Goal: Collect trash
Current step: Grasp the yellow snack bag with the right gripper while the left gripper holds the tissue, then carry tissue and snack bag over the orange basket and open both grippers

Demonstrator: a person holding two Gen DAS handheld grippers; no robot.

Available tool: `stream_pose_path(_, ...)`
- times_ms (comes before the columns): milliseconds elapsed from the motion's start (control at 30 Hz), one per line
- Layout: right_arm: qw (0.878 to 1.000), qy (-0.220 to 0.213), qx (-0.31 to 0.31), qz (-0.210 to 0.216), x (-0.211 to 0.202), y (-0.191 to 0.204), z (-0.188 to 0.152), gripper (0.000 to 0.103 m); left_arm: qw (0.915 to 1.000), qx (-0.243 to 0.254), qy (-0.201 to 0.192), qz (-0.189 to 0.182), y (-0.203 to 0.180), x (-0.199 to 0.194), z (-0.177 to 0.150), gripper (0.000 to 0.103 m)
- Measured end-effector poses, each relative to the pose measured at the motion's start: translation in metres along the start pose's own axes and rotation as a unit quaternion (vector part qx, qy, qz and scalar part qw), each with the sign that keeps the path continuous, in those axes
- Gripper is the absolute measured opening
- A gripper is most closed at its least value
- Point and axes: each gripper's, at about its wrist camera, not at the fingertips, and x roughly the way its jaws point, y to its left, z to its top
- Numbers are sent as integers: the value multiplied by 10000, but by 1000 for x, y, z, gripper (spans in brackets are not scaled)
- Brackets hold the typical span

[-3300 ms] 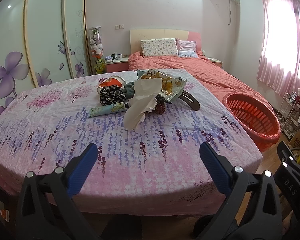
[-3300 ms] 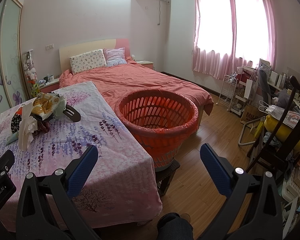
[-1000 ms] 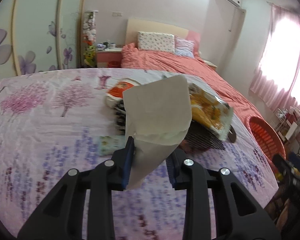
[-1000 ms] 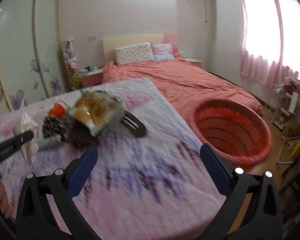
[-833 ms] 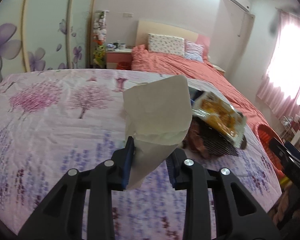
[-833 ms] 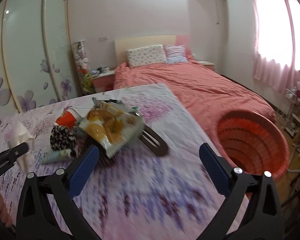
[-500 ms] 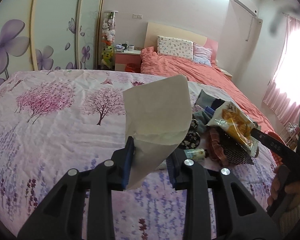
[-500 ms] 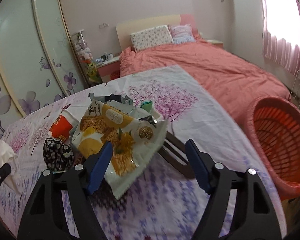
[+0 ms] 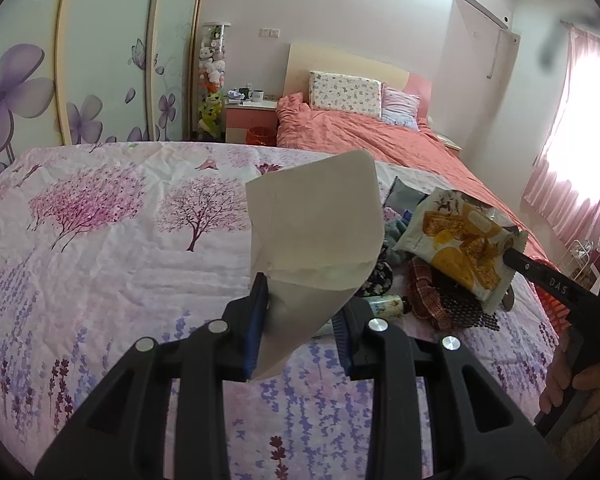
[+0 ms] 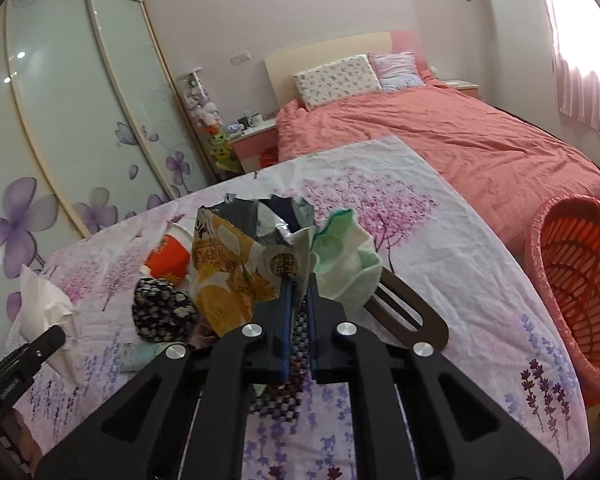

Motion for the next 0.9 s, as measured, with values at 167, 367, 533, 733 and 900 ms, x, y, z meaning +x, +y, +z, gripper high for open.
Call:
stream_pose_path(167, 9994, -299, -114, 114, -20, 6, 5, 1, 9999, 127, -43, -50, -13, -8, 2, 31)
stream_pose_path(367, 9968, -796, -13, -18, -53, -2, 12, 1, 9995, 237, -109, -192, -35, -19, 8, 31)
stream_pose_path(533, 9910, -1263, 48, -452, -83, -17, 15, 1, 9985, 338, -122, -418, -59, -24, 10, 31)
stream_pose_path(733, 9777, -1704, 302, -1186, -114, -53, 14, 1, 9953, 543, -100, -791, -104, -23, 12, 31)
stream_pose_path(900, 9627, -2024, 435, -1744, -134, -83, 6, 1, 9904, 750, -22, -1165, -148, -17, 11, 31)
